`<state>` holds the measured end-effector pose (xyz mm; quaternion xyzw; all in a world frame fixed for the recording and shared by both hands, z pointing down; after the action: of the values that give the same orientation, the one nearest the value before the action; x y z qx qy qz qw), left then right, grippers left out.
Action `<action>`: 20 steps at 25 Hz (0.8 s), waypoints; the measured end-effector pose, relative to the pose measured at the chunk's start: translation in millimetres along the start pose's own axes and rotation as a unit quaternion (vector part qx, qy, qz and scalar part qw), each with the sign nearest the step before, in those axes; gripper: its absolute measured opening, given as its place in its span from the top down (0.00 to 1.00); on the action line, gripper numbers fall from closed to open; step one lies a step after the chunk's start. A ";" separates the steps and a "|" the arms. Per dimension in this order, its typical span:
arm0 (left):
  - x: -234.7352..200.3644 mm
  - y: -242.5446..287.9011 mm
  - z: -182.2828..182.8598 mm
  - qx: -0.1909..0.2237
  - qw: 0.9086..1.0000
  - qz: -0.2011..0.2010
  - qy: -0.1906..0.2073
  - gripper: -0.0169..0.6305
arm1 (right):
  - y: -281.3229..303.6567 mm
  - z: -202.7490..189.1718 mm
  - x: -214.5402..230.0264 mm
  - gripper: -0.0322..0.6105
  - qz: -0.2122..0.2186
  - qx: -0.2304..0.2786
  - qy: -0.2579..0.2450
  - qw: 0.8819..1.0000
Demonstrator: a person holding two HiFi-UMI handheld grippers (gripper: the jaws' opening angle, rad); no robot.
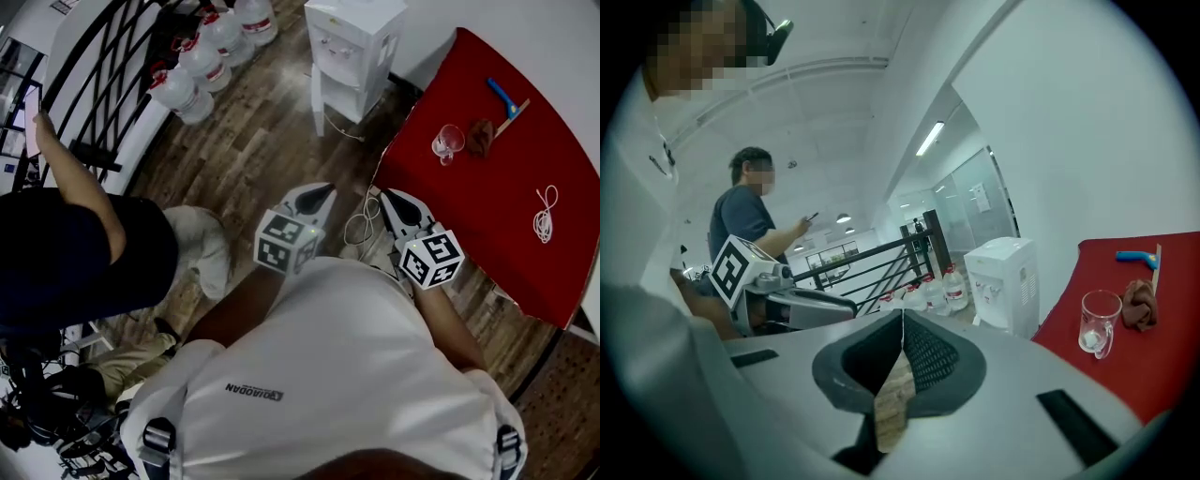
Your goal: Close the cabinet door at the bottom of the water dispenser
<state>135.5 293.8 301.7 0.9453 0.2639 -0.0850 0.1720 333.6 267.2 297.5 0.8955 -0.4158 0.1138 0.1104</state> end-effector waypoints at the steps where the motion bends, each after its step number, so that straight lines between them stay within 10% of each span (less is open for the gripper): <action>1: 0.8 -0.2 0.8 -0.001 1.000 0.000 -0.001 0.98 | 0.1 0.1 0.2 0.91 0.001 0.000 0.000 1.000; 20: -9.4 -13.9 9.6 -0.008 0.999 0.047 0.014 0.98 | 11.3 -2.2 1.8 0.91 0.040 0.006 0.036 0.999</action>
<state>119.6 296.9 291.3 0.9562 0.2226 -0.0617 0.1798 325.8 259.4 301.3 0.8740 -0.4467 0.1523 0.1154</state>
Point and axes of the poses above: the fingertips, and each gripper's own axes: y forward along the fingers, x to its right, z out of its top, the point moved 8 cm from there along -y, backward along the fingers, and after that the axes turned 11 degrees about x, right-handed, at the moved point
